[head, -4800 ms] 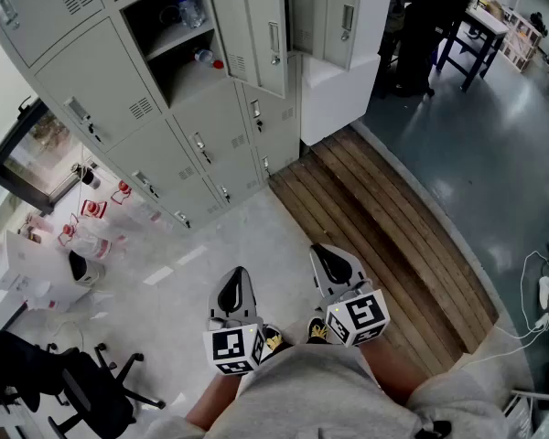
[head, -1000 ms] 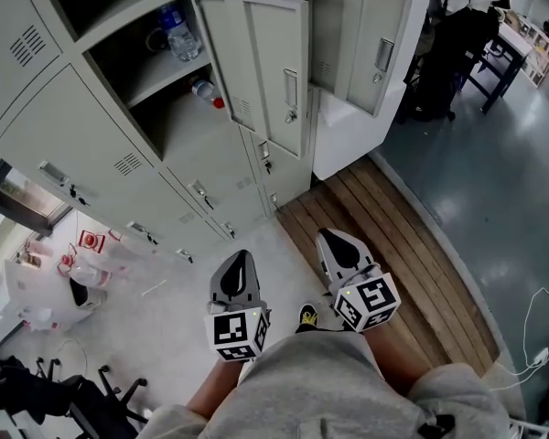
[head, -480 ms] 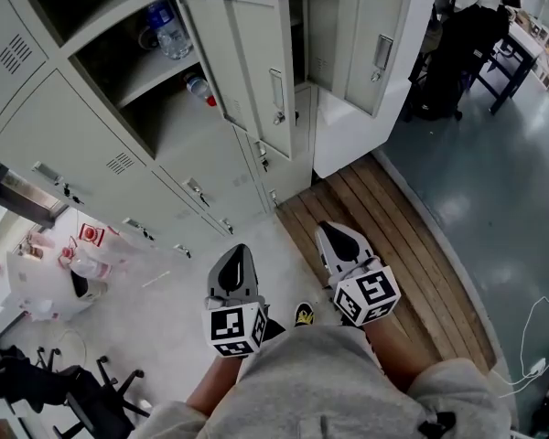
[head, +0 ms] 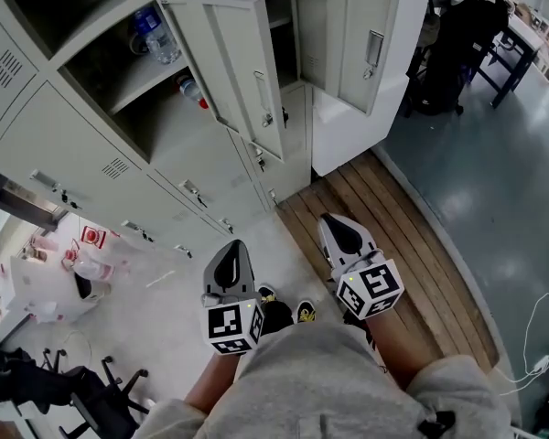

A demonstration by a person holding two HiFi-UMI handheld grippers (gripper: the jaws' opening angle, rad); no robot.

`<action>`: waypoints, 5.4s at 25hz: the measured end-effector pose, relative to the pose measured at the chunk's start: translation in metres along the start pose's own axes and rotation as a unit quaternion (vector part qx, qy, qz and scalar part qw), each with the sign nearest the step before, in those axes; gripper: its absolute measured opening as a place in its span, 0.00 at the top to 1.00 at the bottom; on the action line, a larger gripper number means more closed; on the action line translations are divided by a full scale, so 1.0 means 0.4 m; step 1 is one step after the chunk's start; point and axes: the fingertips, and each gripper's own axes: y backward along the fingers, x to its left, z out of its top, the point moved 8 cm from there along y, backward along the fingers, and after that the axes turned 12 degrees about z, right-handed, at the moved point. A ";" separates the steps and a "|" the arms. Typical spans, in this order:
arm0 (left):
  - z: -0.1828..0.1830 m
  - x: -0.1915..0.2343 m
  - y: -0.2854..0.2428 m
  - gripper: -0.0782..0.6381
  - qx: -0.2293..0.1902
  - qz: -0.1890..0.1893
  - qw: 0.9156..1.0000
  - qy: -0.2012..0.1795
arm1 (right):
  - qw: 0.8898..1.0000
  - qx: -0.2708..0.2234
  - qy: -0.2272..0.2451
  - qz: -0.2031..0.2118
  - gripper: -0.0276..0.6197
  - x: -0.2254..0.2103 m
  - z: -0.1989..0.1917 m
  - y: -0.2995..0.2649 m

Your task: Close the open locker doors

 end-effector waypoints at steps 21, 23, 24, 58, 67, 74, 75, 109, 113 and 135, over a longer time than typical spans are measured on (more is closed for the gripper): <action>0.039 0.061 -0.184 0.88 -0.005 -0.034 0.999 -0.001 | 0.998 0.003 0.035 -0.044 0.91 -0.111 0.047 -0.125; 0.044 0.068 -0.215 0.88 -0.004 -0.039 0.999 -0.001 | 0.998 0.002 0.040 -0.053 0.91 -0.137 0.058 -0.143; 0.047 0.073 -0.230 0.88 -0.004 -0.042 0.999 -0.001 | 0.997 0.002 0.043 -0.058 0.91 -0.151 0.064 -0.151; 0.077 0.180 -0.389 0.88 -0.002 -0.050 0.999 -0.001 | 0.985 -0.091 0.066 -0.129 0.69 -0.734 0.444 -0.187; 0.074 0.195 -0.381 0.88 0.000 -0.039 0.999 0.000 | 0.989 -0.084 0.061 -0.103 0.71 -0.759 0.454 -0.199; 0.070 0.194 -0.372 0.88 0.001 -0.041 0.999 -0.003 | 0.989 -0.076 0.080 -0.100 0.75 -0.741 0.458 -0.214; 0.071 0.194 -0.371 0.88 0.001 -0.041 0.999 -0.003 | 0.989 -0.075 0.081 -0.101 0.75 -0.740 0.458 -0.214; 0.069 0.207 -0.336 0.88 0.001 -0.021 1.000 -0.005 | 0.983 -0.041 0.133 0.116 0.82 -0.388 0.387 -0.405; 0.068 0.217 -0.329 0.88 0.001 -0.009 1.000 -0.004 | 0.979 -0.036 0.135 0.147 0.82 -0.362 0.383 -0.463; 0.058 0.256 -0.306 0.88 0.008 0.031 0.999 -0.003 | 0.974 -0.010 0.117 0.196 0.82 -0.377 0.380 -0.684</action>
